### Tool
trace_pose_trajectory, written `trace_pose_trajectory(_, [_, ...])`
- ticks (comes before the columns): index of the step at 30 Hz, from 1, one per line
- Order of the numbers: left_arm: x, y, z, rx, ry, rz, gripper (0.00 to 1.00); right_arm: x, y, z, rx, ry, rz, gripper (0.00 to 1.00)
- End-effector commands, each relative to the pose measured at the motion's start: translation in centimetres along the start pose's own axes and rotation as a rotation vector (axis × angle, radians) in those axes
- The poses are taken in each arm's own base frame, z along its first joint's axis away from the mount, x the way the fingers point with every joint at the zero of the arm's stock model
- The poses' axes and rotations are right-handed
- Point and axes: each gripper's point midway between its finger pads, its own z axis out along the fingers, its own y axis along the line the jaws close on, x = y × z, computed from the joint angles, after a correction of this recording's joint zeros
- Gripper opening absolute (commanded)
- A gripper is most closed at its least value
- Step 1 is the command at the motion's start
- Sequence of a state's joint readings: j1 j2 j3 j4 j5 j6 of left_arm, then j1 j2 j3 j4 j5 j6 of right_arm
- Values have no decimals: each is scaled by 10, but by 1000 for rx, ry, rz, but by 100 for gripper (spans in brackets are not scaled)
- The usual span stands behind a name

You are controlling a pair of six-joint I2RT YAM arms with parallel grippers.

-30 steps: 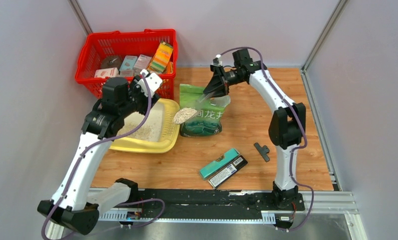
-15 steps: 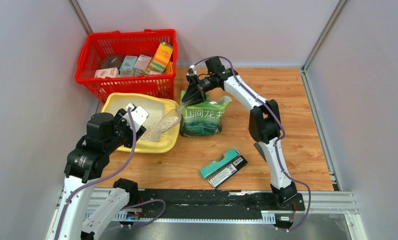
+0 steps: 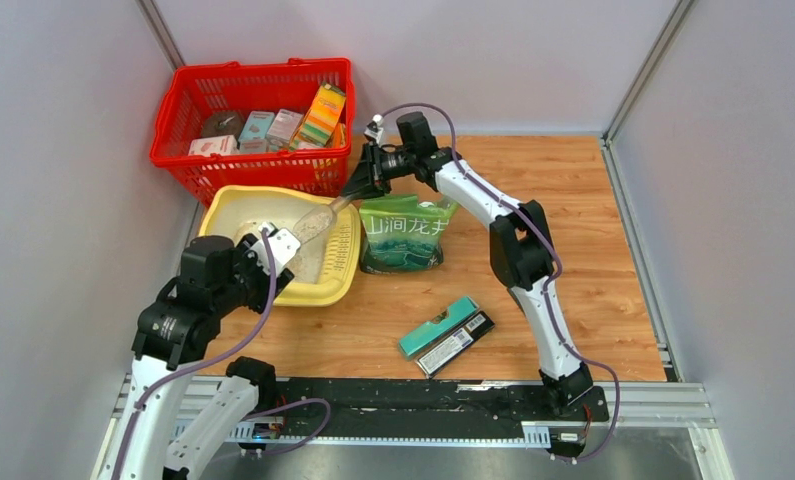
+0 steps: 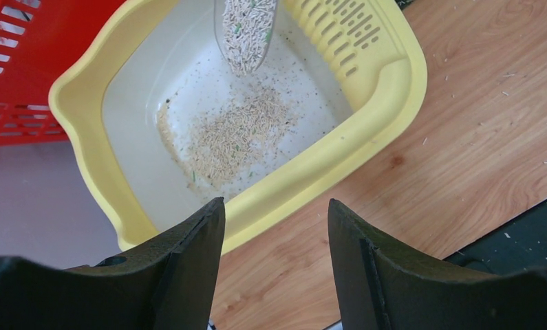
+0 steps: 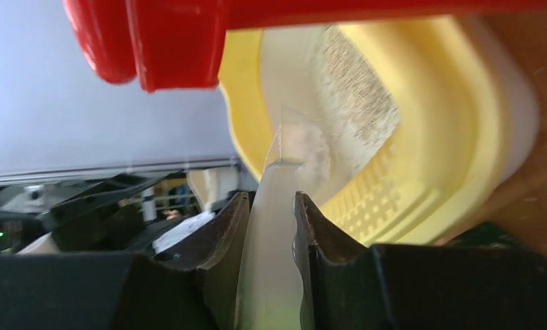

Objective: Fill the litter box with clean litter

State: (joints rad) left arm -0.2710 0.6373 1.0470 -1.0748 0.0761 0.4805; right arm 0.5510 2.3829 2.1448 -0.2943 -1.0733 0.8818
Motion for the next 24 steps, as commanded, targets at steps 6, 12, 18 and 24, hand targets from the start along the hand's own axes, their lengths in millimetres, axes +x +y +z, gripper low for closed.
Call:
trace_pose_trajectory(6, [-38,15,12,-29,-142,22,65,-1,83,-5,130,-153,-775,0])
trace_pose_trajectory(12, [-74,37,28,-82,-236,37,65,53,76,9,192,-9,-1298,0])
trace_pose_trajectory(18, [-82,35,43,-54,-273,74,64,55,99,3,219,-67,-1327,0])
trace_pose_trajectory(24, [-90,31,51,-24,-316,166,64,56,110,-11,259,-103,-1320,0])
